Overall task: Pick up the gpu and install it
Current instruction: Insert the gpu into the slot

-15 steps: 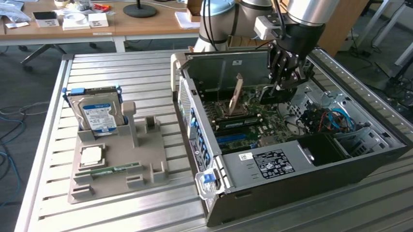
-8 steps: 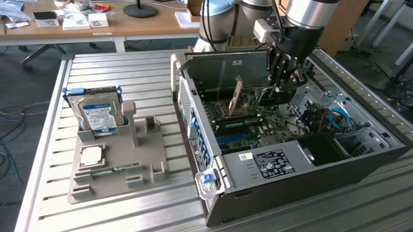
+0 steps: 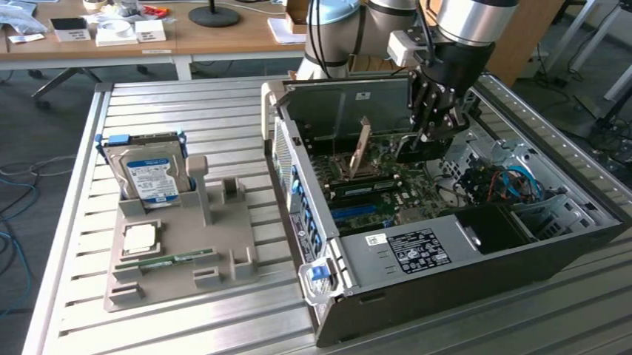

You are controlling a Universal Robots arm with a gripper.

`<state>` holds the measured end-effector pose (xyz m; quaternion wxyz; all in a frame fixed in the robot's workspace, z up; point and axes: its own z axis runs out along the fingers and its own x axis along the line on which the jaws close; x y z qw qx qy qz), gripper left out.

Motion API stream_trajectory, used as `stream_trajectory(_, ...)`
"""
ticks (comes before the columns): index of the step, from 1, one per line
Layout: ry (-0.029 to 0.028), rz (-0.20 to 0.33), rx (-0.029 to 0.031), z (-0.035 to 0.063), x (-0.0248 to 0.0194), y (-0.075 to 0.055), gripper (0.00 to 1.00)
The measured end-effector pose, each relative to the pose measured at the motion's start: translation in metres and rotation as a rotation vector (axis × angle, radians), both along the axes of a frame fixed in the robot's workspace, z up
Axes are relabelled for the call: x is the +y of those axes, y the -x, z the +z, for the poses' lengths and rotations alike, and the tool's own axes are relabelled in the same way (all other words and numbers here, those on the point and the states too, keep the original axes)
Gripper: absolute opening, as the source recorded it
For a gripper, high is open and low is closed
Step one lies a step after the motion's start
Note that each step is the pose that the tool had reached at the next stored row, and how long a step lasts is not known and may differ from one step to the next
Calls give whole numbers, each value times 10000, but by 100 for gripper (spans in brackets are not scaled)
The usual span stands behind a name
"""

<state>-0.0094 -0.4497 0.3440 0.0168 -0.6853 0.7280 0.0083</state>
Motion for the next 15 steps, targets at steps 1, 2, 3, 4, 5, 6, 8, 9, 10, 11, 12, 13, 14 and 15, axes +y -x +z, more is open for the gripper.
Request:
stream_trajectory(1,3,0,1,-6,0,0,27)
stream_trajectory(2,1,0,0,-14,0,0,27)
stream_trajectory(3,3,0,1,-20,0,0,27)
stream_trajectory(4,3,0,1,-26,0,0,27)
stream_trajectory(5,3,0,1,-30,0,0,27)
stream_trajectory(6,4,0,2,-33,0,0,27)
stream_trajectory(8,4,0,2,-33,0,0,27)
stream_trajectory(9,4,0,1,-34,0,0,27)
stream_trajectory(10,2,0,1,-34,0,0,27)
stream_trajectory(11,3,0,1,-34,0,0,27)
stream_trajectory(12,3,-1,1,-34,0,0,27)
stream_trajectory(13,3,0,1,-34,0,0,27)
stream_trajectory(14,3,0,1,-34,0,0,27)
stream_trajectory(15,3,0,1,-34,0,0,27)
